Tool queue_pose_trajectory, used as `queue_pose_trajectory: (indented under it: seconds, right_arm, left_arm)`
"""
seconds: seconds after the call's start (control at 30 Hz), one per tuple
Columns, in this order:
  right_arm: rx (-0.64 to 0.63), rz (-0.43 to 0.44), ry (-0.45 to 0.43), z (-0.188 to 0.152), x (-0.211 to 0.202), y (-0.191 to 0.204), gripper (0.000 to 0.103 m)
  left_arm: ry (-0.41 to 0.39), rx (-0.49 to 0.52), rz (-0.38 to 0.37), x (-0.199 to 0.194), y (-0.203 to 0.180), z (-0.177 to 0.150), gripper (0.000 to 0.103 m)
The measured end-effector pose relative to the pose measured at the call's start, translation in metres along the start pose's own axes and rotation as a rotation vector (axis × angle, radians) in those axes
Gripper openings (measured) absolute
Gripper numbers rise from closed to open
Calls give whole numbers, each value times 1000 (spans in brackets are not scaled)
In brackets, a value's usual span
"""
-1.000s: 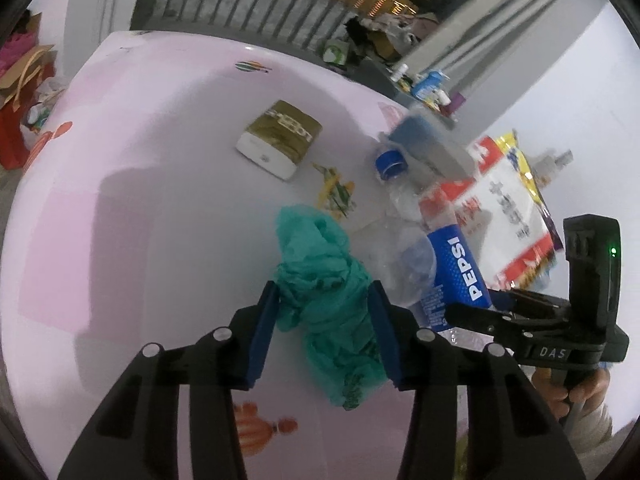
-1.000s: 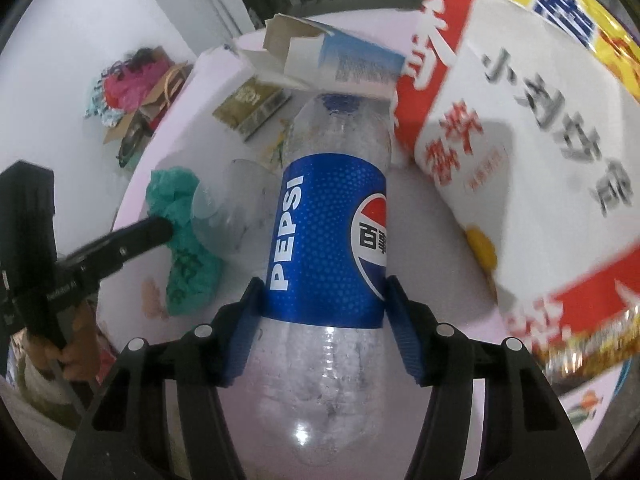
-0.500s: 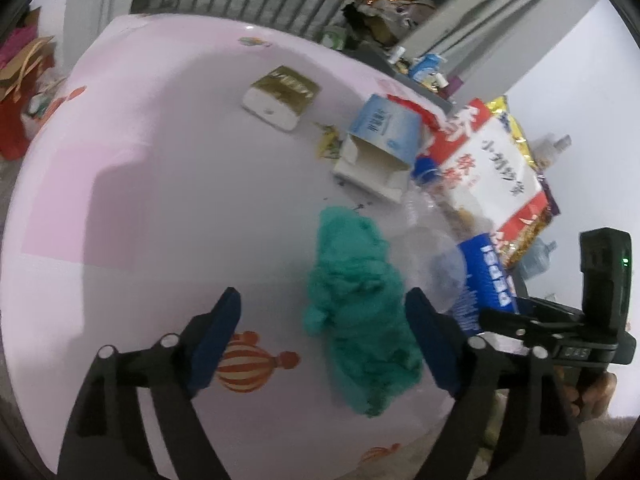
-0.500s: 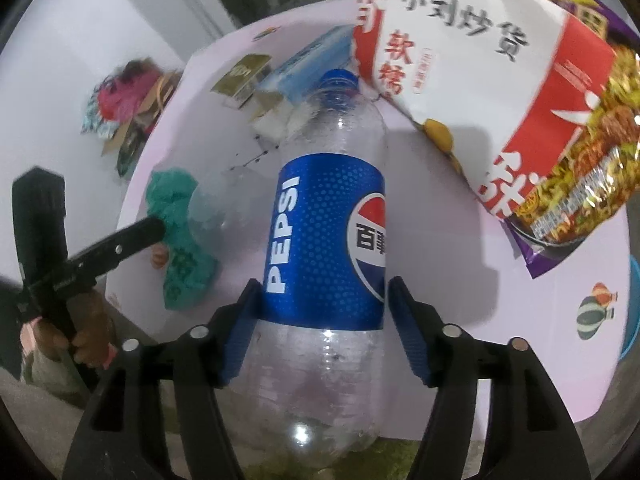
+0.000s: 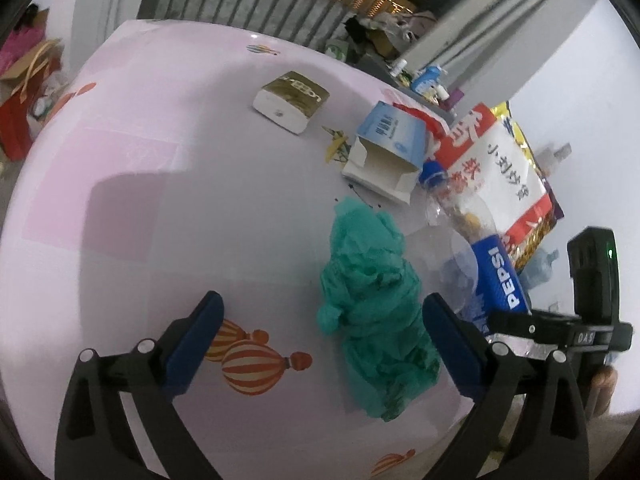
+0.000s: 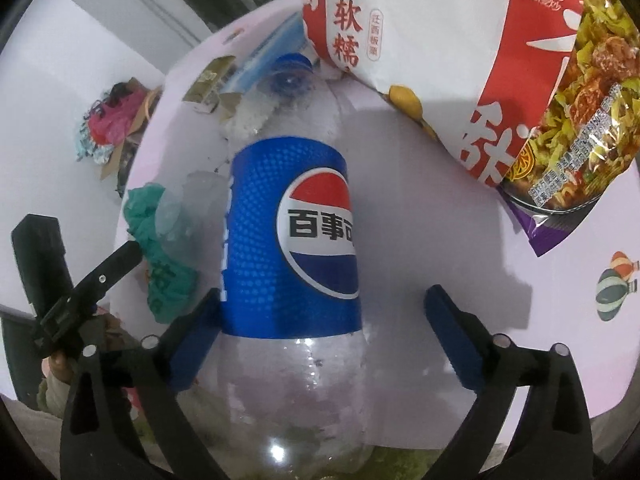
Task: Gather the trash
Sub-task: 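Lift the green bag with the left tool while the right tool lifts the Pepsi bottle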
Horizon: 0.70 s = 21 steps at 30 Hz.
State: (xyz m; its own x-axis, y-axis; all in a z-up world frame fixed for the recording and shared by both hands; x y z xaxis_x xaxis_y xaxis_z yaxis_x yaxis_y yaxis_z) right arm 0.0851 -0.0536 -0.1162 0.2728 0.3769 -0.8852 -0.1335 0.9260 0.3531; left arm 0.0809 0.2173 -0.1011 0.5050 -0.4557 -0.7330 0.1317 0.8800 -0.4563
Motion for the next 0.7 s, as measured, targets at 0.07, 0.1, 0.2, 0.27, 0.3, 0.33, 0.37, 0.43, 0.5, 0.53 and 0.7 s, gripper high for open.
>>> queue_pose_trajectory:
  seconds: [0.07,0.1,0.2,0.27,0.3,0.33,0.37,0.43,0.5,0.53,0.7]
  right_arm:
    - [-13,-12,-5,-2,0,1,95]
    - [-19,-19,-8,-2,1,3,95]
    - [-27,-26,-18,-5,2,5,96]
    - [-49,-33,-17,-5,4,7,96]
    - [-71,-43,-17,-6,3,7,96]
    - [-84,-50,-17,0,12,15,96]
    - [-100,-59,-17,0,13,17,96]
    - [-130,-86,-10,-2,14,19,96]
    - [-149,-102,-16,-3,14,19,96]
    - [-150,-101,-27,-3,13,19,96]
    - [-103,-19,-59,-1,3,6,96]
  left_arm:
    - [-3,-12,-13,-1,2,1,97]
    - [-5,-25,-21,-1,3,1,97]
    - [-10,-56,-41,-3,6,2,97]
    - [-8,-58,-49,-3,7,3,97]
    - [-8,-55,-51,-3,6,3,97]
    - [-3,-44,-52,-2,5,3,97]
    - [4,-31,-52,-2,4,2,97]
    - [20,-11,-48,-1,3,2,97]
    - [26,-16,-50,-1,3,3,97]
    - [27,-20,-53,-1,3,3,97]
    - [38,-41,-56,-3,8,5,97]
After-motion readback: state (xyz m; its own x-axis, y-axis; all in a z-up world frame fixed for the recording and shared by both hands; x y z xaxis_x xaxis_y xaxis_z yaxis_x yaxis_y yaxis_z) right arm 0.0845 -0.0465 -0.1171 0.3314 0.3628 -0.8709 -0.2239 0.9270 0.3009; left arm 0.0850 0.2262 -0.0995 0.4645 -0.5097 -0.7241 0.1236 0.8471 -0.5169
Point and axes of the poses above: each gripper's, at about its wrist camera, not at the fingertips, and x roughly the way its jaws point, y to its left, z to its top, the point moved 5 cm from there along x, roughly the way its jaws point
